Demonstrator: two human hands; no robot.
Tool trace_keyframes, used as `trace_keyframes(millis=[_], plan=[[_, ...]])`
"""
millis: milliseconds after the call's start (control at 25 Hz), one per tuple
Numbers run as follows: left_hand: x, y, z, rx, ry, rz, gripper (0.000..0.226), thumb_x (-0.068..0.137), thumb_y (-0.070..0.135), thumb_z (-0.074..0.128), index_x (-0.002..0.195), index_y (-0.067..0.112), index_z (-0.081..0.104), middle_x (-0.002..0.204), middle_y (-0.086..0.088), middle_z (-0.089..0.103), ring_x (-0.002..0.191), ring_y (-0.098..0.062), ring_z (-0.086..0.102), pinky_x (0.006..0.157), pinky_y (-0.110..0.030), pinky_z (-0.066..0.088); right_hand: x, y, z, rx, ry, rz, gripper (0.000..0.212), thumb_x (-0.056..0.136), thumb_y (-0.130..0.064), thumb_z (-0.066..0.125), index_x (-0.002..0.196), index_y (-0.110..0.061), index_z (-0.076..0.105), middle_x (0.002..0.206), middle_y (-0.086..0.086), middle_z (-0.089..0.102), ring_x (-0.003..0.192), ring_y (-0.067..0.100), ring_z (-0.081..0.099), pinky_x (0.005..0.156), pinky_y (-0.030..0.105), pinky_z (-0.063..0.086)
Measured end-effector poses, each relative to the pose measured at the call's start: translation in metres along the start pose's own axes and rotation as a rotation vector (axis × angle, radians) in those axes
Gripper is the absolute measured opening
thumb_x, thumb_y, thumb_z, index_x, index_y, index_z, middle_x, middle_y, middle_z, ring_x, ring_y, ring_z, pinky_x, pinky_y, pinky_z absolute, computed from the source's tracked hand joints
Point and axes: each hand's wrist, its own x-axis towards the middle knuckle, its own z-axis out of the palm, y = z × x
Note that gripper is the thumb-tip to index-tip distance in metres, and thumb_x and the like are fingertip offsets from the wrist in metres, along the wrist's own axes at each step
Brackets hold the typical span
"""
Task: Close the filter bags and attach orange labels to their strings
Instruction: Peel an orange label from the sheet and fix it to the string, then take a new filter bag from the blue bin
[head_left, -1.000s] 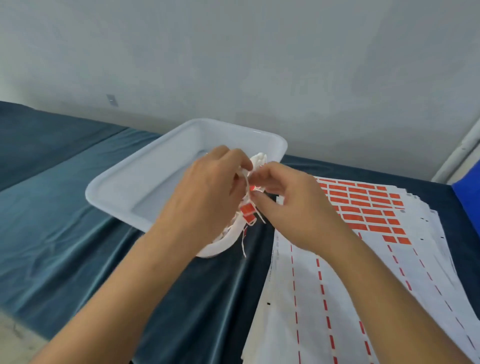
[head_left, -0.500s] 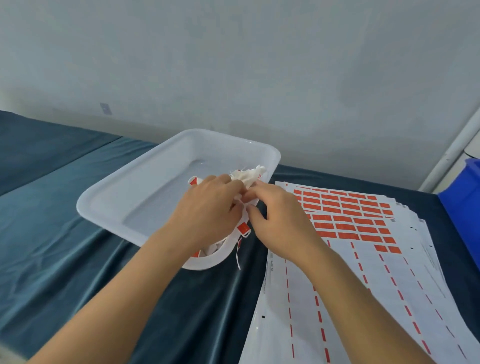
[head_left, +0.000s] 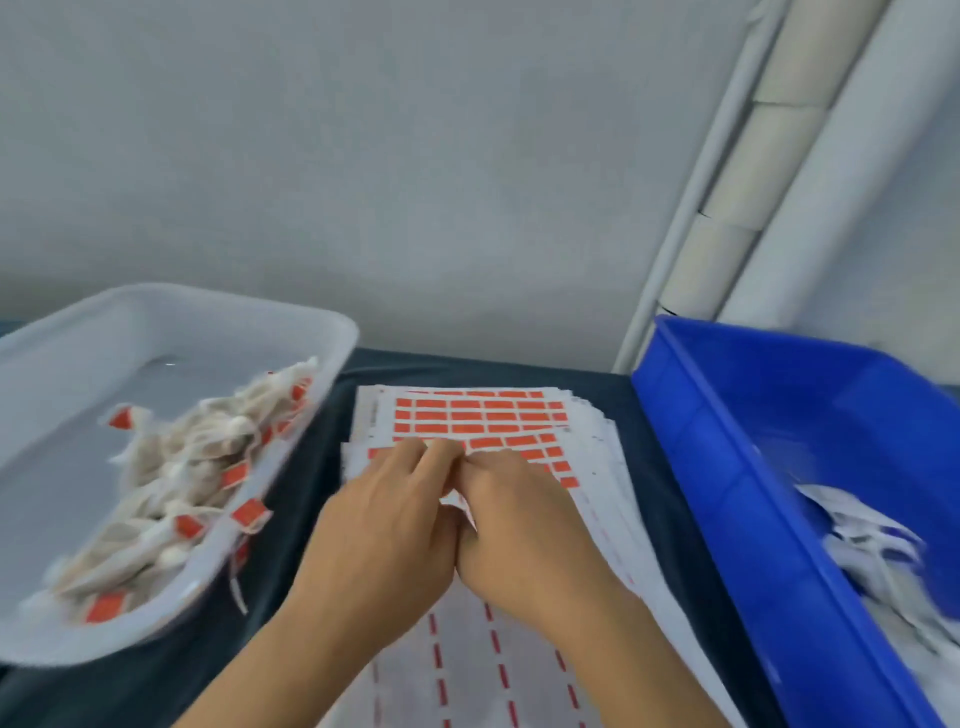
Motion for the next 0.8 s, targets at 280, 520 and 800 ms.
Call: trace_keyframes(millis=[280,520,800], plan=[[-0.008,0.026,0.072,-0.078,-0.211,0.036,0.023,0.103,0.034,0.046,0.124,0.043,0.046,0.106,0.021,0.066,0.088,-0.004,0.061,0.077,-0.023,0.053,-0.035,0.050,0.001,-0.090,-0.298,0.137,0.027,0.093,-0.007,0.054,0.116,-0.017,0.066,0.100,0.004,0.070,0.075,0.021,0.058,0.066,0.028,0.044],[0.008,0.045,0.077,-0.183,-0.145,-0.037,0.026,0.107,0.027,0.050,0.127,0.043,0.047,0.101,0.025,0.060,0.077,-0.002,0.061,0.068,-0.014,0.047,-0.020,0.061,-0.033,-0.106,-0.263,0.116,0.028,0.094,-0.010,0.059,0.117,-0.022,0.067,0.106,-0.001,0.071,0.084,0.020,0.063,0.071,0.031,0.051],[0.019,0.089,0.097,-0.346,-0.286,-0.011,0.070,0.102,0.029,0.060,0.148,0.056,0.015,0.129,0.027,0.055,0.091,-0.004,0.061,0.077,-0.018,0.052,-0.018,0.106,-0.129,-0.305,-0.030,0.301,0.022,0.099,-0.024,0.051,0.094,-0.029,0.072,0.089,-0.009,0.069,0.079,0.014,0.063,0.059,0.030,0.047]])
